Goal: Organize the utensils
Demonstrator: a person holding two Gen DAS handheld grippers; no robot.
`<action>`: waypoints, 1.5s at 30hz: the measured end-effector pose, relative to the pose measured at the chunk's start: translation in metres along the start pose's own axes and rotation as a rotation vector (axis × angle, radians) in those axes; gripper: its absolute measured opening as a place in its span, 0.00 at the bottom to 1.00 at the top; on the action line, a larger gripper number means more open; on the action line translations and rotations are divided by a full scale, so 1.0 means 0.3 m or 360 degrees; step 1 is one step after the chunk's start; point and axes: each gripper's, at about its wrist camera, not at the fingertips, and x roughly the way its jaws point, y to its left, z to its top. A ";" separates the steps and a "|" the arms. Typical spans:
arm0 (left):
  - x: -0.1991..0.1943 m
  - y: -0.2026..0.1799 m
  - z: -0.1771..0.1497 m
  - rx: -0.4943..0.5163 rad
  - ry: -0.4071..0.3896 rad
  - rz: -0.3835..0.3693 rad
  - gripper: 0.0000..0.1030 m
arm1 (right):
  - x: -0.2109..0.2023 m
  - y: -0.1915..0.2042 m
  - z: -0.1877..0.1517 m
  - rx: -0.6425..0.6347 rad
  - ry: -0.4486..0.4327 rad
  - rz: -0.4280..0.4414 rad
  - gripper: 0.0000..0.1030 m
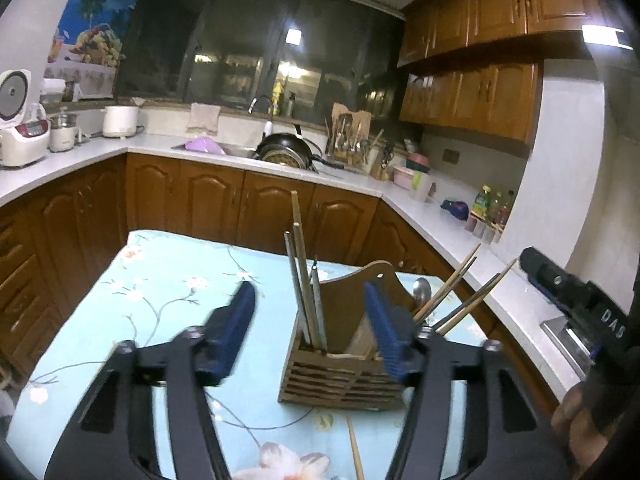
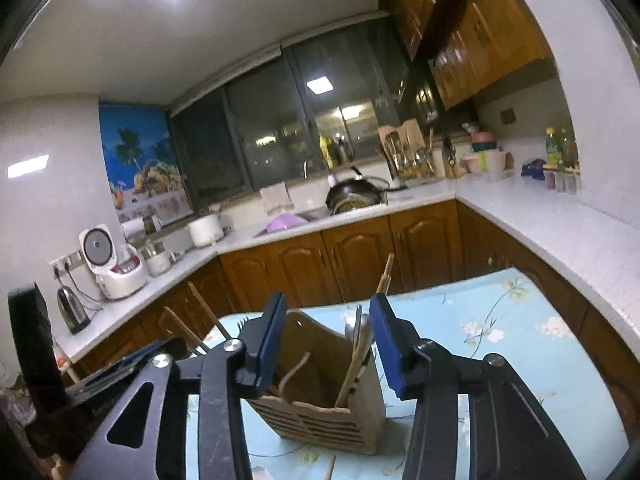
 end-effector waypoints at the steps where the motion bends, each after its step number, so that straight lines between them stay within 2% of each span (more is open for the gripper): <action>1: -0.015 0.001 -0.005 0.0001 -0.0008 0.0011 0.70 | -0.020 0.001 0.006 0.0001 -0.0017 -0.0002 0.51; 4: -0.070 0.017 -0.040 -0.0013 -0.0007 0.0033 0.80 | -0.067 0.002 0.003 0.0001 -0.0046 -0.0007 0.64; 8: -0.131 0.052 -0.115 -0.0034 0.0052 0.0055 0.81 | -0.119 -0.007 -0.042 0.0015 -0.0037 -0.0013 0.67; 16: -0.257 0.115 -0.297 -0.0082 0.0147 0.0113 0.81 | -0.233 -0.040 -0.268 0.0062 0.0083 -0.0092 0.70; 20: -0.335 0.121 -0.357 -0.0059 0.0146 0.0127 0.81 | -0.296 -0.053 -0.352 0.0118 0.0135 -0.0112 0.70; 24: -0.418 0.112 -0.411 0.0009 0.0122 0.0147 0.83 | -0.372 -0.039 -0.408 0.0086 0.0148 -0.0131 0.73; 27: -0.480 0.115 -0.455 0.0026 0.0094 0.0173 0.89 | -0.435 -0.014 -0.447 0.0038 0.0132 -0.0150 0.79; 33: -0.586 0.128 -0.540 0.0038 0.0063 0.0198 0.94 | -0.552 0.030 -0.501 -0.0078 0.0085 -0.0169 0.92; 36: -0.636 0.136 -0.569 0.0037 -0.0005 0.0220 1.00 | -0.626 0.062 -0.516 -0.0157 0.0001 -0.0167 1.00; 41: -0.680 0.115 -0.634 0.0113 -0.0104 0.0331 1.00 | -0.733 0.115 -0.587 -0.0367 -0.0194 -0.0232 1.00; 45: -0.671 0.109 -0.680 0.0134 -0.0061 0.0346 1.00 | -0.728 0.124 -0.633 -0.0414 -0.0158 -0.0220 1.00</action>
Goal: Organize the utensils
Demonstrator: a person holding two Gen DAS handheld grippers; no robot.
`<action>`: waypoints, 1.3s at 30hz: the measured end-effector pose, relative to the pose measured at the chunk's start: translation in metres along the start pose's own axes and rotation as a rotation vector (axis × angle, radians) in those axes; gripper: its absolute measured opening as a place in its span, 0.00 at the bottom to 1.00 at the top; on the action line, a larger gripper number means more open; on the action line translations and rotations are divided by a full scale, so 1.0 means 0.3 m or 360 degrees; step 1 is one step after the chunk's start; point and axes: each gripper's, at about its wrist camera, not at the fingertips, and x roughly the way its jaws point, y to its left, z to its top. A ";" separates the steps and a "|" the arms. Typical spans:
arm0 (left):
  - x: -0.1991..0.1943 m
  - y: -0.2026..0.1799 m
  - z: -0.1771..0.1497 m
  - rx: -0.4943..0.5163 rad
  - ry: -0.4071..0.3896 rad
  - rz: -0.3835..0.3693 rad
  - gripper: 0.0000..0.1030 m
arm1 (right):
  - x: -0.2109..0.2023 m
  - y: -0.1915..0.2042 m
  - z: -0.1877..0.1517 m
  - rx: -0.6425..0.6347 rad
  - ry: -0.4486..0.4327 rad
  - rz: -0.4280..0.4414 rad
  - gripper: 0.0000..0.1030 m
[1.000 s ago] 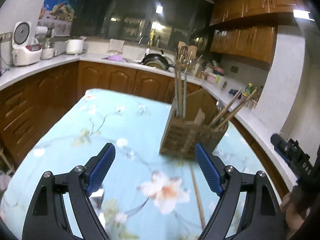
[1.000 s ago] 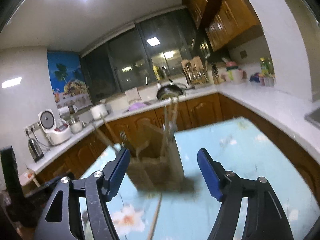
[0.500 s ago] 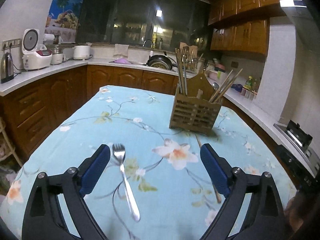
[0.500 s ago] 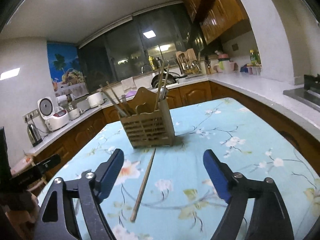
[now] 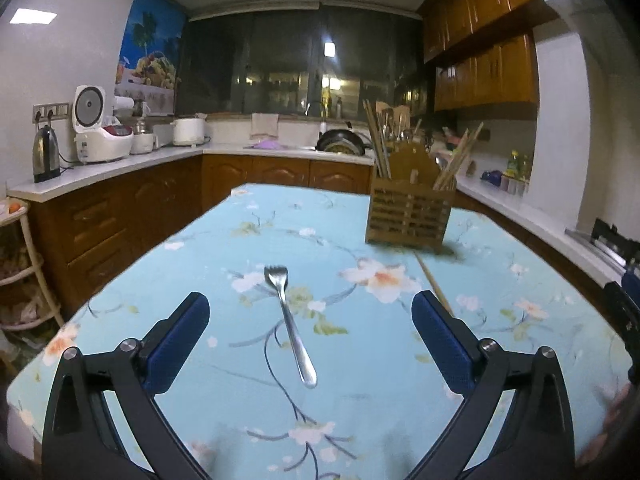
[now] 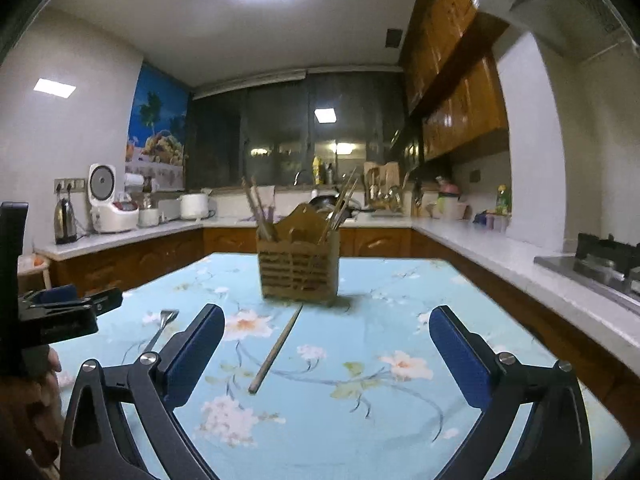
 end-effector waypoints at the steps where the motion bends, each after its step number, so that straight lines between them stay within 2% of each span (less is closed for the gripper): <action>1: 0.002 -0.004 -0.011 0.0015 0.0014 0.0003 1.00 | 0.007 0.001 -0.004 0.0003 0.0018 0.0007 1.00; 7: 0.010 -0.024 -0.029 0.0084 0.0033 0.0042 1.00 | 0.005 -0.016 -0.017 0.0064 0.0050 0.0019 1.00; 13: 0.010 -0.025 -0.036 0.0069 0.0060 0.0048 1.00 | 0.000 -0.037 -0.033 0.0125 0.0085 0.0009 1.00; 21: 0.006 -0.028 -0.038 0.0074 0.0063 0.0054 1.00 | -0.020 -0.041 -0.041 0.0148 0.0062 -0.0003 1.00; 26: -0.017 -0.038 -0.035 0.0083 0.0034 0.0052 1.00 | -0.025 -0.029 -0.046 0.0107 0.0048 -0.0032 1.00; 39: -0.066 -0.075 -0.018 0.0155 -0.0044 0.0066 1.00 | -0.033 -0.037 -0.051 0.0149 0.0042 -0.0010 1.00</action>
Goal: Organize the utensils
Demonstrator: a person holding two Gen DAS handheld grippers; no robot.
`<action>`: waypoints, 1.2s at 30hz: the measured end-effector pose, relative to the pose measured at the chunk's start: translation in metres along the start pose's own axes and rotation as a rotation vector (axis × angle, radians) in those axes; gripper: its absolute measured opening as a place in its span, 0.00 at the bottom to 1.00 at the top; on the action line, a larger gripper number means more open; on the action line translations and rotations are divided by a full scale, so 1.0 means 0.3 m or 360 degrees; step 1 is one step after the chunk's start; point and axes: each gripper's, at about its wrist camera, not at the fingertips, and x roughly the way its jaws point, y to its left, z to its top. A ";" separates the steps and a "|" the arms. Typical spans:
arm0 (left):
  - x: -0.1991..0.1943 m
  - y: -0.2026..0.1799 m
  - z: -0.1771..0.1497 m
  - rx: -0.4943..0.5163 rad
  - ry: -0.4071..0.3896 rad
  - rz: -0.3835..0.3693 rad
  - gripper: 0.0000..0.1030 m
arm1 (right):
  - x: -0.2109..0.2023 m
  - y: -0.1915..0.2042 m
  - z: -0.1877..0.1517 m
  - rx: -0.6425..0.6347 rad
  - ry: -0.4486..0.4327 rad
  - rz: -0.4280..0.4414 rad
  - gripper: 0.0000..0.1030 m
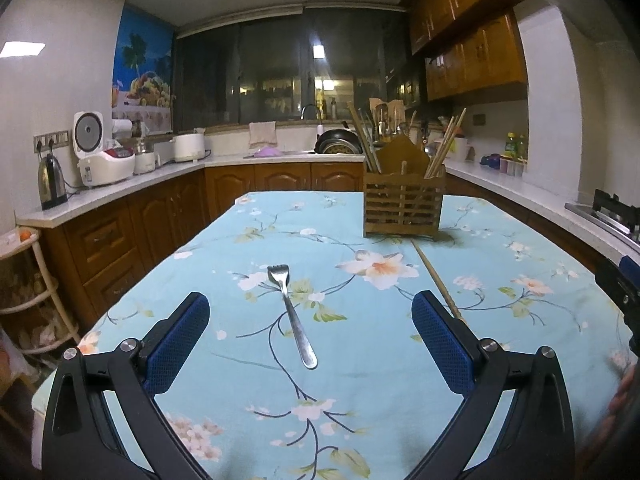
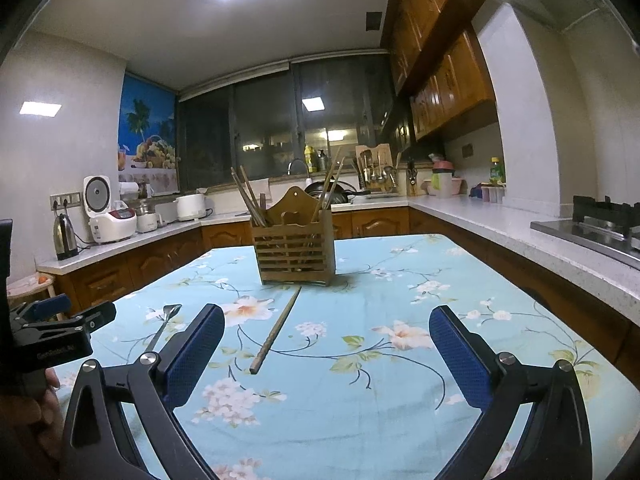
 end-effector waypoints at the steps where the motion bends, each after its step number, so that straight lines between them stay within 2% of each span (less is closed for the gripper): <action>1: -0.003 -0.002 0.001 0.0005 -0.0003 -0.0001 1.00 | -0.001 0.000 0.001 0.0000 -0.0001 0.0001 1.00; 36: -0.011 -0.013 0.010 0.0030 -0.0002 0.0005 1.00 | -0.024 0.015 0.013 0.0011 -0.0001 0.0019 1.00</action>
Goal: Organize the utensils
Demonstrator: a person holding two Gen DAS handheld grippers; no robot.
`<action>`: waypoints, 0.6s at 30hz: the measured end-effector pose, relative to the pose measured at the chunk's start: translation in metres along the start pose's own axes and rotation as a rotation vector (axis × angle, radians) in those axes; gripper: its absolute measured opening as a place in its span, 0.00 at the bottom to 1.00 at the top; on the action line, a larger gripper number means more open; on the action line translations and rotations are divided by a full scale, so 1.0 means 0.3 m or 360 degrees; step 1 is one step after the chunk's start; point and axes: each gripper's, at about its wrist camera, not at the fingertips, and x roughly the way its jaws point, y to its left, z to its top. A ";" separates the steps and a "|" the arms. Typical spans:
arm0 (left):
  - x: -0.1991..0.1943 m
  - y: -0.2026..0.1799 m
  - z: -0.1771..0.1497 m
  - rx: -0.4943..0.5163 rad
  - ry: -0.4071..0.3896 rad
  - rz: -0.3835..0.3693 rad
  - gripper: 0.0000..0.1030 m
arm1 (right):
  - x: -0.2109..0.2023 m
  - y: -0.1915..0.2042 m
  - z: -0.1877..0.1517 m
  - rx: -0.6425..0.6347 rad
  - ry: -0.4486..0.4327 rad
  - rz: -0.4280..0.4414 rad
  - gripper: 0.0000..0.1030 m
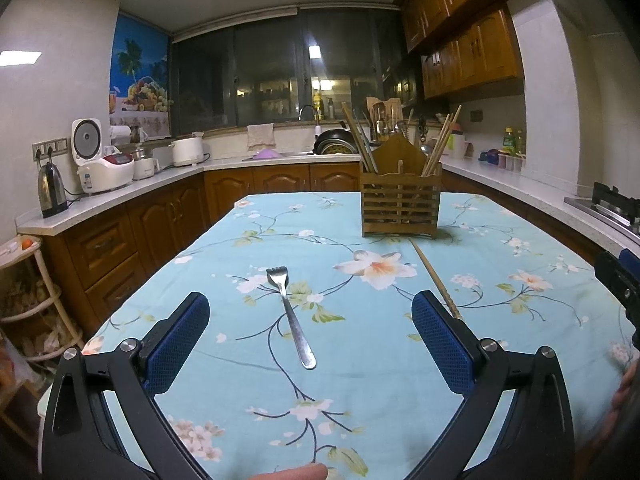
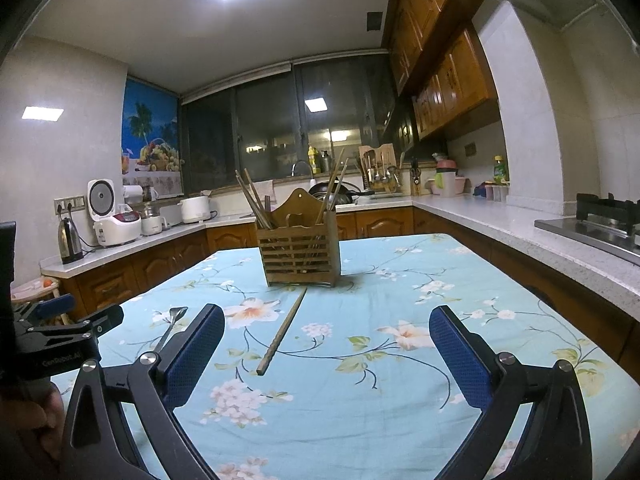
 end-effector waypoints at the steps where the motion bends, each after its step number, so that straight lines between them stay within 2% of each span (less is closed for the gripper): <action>1: 0.000 0.000 0.000 0.0001 0.0000 0.0002 1.00 | 0.000 0.000 0.000 -0.0001 0.0000 0.0000 1.00; 18: 0.003 0.005 -0.004 0.0005 0.0009 -0.0004 1.00 | 0.005 -0.004 0.005 0.0006 -0.0003 0.0007 1.00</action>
